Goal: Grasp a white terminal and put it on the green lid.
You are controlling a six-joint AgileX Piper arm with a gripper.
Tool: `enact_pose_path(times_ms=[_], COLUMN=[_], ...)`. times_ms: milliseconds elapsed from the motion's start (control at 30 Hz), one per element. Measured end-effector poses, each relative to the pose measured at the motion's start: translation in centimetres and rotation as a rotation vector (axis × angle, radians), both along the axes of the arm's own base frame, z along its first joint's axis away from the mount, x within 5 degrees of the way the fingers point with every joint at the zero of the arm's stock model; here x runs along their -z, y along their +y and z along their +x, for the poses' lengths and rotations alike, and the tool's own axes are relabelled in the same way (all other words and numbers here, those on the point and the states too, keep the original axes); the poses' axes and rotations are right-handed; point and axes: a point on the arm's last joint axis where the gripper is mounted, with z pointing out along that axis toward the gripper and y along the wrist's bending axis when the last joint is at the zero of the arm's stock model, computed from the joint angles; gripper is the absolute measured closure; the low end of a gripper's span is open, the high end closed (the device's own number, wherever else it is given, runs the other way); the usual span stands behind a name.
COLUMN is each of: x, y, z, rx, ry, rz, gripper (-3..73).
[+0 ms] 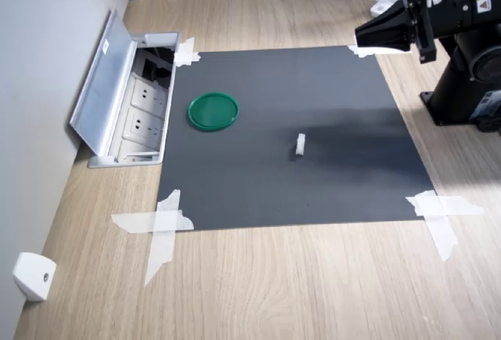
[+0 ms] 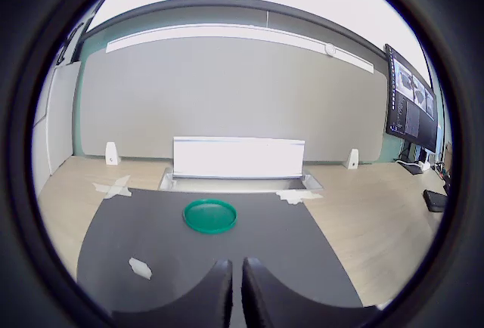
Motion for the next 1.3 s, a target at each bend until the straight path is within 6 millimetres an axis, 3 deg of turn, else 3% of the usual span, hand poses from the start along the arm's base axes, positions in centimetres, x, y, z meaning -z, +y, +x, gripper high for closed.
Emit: enact_pose_path(times_ms=[333,733,900,1133,1300], x=[-5.3,-9.7,-9.5,-7.1,-6.3], y=[-0.5,-1.6,-1.8,-2.0,-2.0], z=[3.7,8.8,11.3,14.2,15.0], rx=[0.000,0.017,-0.011,-0.102,-0.114], ry=[0.167,0.650,0.832,1.042,1.077], rz=[0.018,0.012,0.038,-0.009,-0.002], gripper=[65.8,65.8,67.9,69.5,59.6])
